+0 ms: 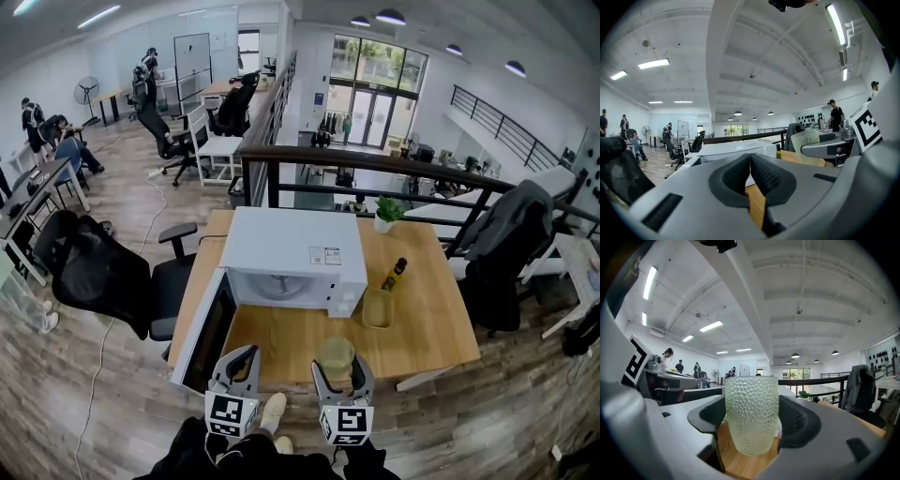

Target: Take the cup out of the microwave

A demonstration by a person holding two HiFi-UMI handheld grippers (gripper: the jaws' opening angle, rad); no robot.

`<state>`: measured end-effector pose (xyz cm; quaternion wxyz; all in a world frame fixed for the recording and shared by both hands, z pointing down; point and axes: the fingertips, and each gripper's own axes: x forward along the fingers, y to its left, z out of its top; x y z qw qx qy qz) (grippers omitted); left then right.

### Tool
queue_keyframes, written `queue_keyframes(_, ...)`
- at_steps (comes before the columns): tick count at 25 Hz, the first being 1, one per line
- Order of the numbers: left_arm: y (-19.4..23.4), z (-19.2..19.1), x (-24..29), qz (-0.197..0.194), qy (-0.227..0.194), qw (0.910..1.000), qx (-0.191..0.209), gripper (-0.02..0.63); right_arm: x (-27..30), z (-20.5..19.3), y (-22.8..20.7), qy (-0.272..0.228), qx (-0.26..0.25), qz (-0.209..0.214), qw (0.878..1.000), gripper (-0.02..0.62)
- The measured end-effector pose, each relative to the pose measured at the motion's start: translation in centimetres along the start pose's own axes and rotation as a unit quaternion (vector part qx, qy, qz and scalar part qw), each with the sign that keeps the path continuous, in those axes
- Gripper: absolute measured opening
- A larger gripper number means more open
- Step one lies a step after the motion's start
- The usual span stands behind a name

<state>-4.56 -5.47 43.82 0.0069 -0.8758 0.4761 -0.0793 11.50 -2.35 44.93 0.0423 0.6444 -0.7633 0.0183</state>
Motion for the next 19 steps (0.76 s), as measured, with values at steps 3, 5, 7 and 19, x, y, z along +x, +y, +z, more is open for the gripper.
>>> queue_keyframes(3, -0.09, 0.28, -0.20, 0.000, -0.002, 1.0000, 0.001, 0.025, -0.27, 0.12, 0.01, -0.002, 0.001, 0.000, 1.000, 0.364)
queue_keyframes(5, -0.15, 0.30, -0.21, 0.001, -0.003, 1.0000, 0.002, 0.025, -0.40, 0.23, -0.08, -0.004, 0.003, 0.000, 1.000, 0.364)
queue_keyframes(7, -0.27, 0.23, -0.04, 0.000, -0.001, 1.0000, 0.000, 0.025, -0.36, 0.32, -0.24, -0.005, 0.002, 0.000, 1.000, 0.364)
queue_keyframes(19, -0.74, 0.24, 0.33, -0.003, 0.000, 1.0000, -0.003, 0.025, -0.34, 0.04, -0.47, -0.004, 0.001, 0.002, 1.000, 0.364)
